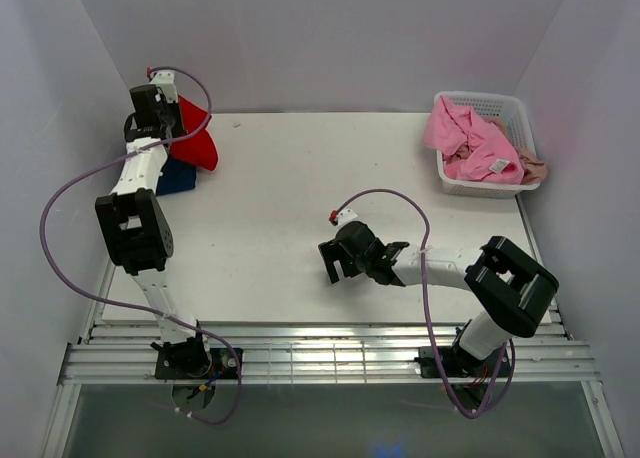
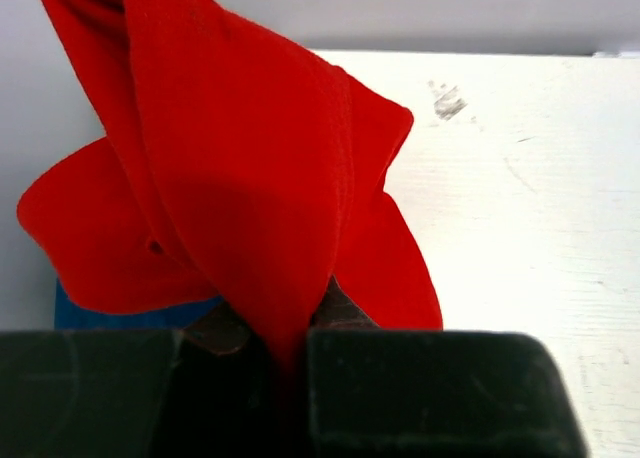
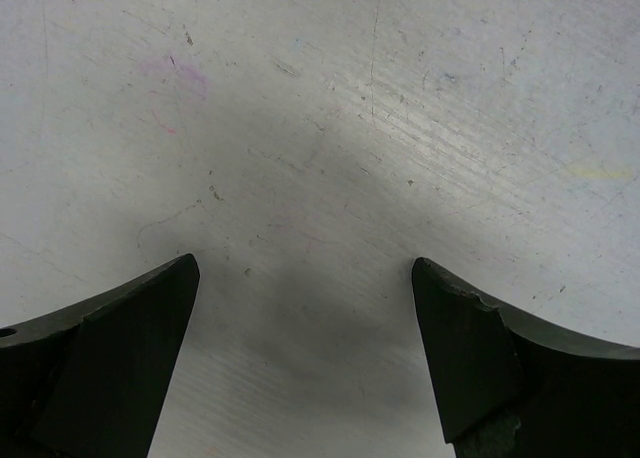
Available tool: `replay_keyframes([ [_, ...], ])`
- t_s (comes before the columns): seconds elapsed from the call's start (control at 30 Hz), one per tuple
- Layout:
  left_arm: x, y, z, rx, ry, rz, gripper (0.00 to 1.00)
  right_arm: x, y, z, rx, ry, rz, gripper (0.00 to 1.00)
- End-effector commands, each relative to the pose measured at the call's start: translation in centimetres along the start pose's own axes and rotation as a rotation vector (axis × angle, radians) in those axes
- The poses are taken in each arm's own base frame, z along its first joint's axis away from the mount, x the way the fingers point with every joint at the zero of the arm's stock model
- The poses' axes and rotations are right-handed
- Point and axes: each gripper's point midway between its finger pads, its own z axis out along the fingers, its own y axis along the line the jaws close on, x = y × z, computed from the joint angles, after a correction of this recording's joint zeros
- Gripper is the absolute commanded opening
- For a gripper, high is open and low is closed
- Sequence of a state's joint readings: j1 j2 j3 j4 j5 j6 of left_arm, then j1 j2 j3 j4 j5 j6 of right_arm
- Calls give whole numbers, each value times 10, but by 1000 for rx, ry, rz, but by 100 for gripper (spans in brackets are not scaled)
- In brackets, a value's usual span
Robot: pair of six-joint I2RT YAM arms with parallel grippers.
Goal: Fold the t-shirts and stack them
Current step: Put the neatly folded tshirt into the corner of the board with the left arm
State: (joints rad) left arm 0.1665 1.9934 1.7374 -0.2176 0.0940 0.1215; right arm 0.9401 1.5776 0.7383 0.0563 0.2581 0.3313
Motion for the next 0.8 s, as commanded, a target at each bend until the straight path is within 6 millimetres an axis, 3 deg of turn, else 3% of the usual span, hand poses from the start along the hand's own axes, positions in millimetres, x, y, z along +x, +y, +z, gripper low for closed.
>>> replay_keyframes([
  [0.0,-5,14,4,2,-26,-22,0,16,0,3,-9,34,7,93],
  [0.13,1,35,3,-36,-23,-50,0,23,0,4,-12,51,8,93],
  [0.33,-6,68,-2,-86,-61,-98,0,33,-1,7,-12,75,4,93],
  [0.77,7,103,-2,-170,-55,-142,0,47,-2,11,-19,115,6,92],
])
